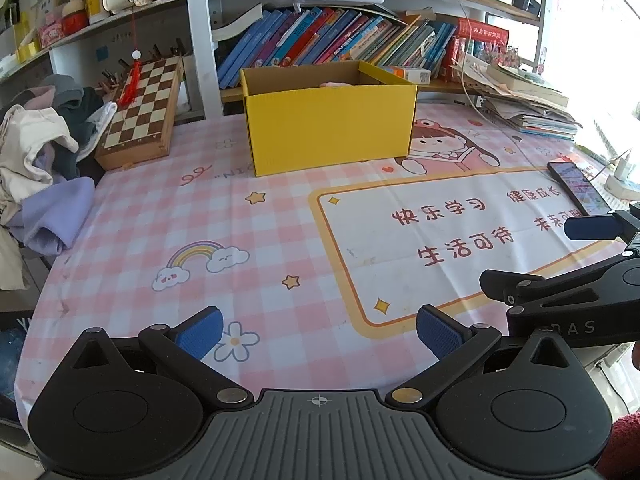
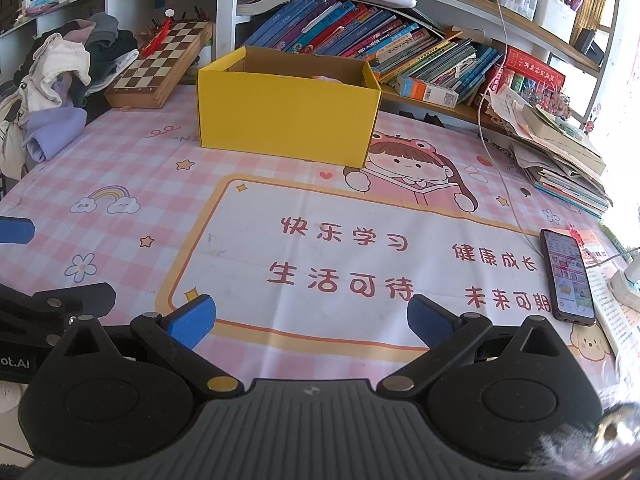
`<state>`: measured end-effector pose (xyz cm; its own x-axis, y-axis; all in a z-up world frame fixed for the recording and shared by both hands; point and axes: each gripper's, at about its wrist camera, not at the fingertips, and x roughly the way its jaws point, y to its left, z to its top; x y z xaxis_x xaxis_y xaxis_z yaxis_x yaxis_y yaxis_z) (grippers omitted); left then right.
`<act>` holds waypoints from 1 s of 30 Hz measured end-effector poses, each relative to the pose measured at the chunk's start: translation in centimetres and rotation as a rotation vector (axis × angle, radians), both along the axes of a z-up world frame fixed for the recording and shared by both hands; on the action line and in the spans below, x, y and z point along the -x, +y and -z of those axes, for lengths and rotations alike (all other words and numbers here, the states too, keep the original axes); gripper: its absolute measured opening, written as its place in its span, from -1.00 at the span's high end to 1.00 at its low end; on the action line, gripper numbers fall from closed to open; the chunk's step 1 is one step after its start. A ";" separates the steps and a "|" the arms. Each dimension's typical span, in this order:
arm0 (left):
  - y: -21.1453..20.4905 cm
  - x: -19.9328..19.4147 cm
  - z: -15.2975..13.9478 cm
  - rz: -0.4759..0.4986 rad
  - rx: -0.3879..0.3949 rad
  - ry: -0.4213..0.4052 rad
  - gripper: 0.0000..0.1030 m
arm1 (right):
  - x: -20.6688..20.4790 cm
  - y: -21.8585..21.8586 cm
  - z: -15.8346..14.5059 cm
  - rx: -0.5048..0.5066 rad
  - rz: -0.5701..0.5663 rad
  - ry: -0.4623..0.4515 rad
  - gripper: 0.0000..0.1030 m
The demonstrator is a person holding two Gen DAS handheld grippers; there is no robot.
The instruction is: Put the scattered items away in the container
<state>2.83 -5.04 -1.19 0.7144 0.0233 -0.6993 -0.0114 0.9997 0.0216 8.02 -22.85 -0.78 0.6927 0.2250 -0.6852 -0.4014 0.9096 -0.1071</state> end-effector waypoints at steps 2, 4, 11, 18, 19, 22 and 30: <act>0.1 0.0 0.0 0.000 0.006 0.002 -1.00 | 0.0 0.0 0.0 -0.001 0.001 0.001 -1.00; 0.2 0.0 0.1 -0.001 0.013 0.005 -1.00 | 0.1 0.0 0.0 -0.001 0.001 0.002 -1.00; 0.4 0.0 0.2 -0.005 0.027 0.011 -1.00 | 0.1 0.1 0.0 0.000 0.003 0.004 -1.00; 0.9 -0.2 0.4 -0.009 0.055 0.016 -1.00 | 0.1 0.4 0.1 0.004 0.006 0.008 -1.00; 1.0 -0.2 0.4 -0.011 0.061 0.017 -1.00 | 0.1 0.4 0.1 0.005 0.007 0.008 -1.00; 1.2 -0.3 0.5 -0.015 0.078 0.017 -1.00 | 0.0 0.6 0.1 0.009 0.008 0.011 -1.00; 1.9 -0.9 0.9 -0.040 0.120 0.022 -1.00 | -0.6 1.1 0.3 0.030 0.002 0.019 -1.00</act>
<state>3.73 -3.13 -2.10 0.6988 -0.0334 -0.7146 -0.0518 0.9939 -0.0971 8.59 -21.80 -1.05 0.6796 0.2032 -0.7048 -0.4022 0.9068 -0.1264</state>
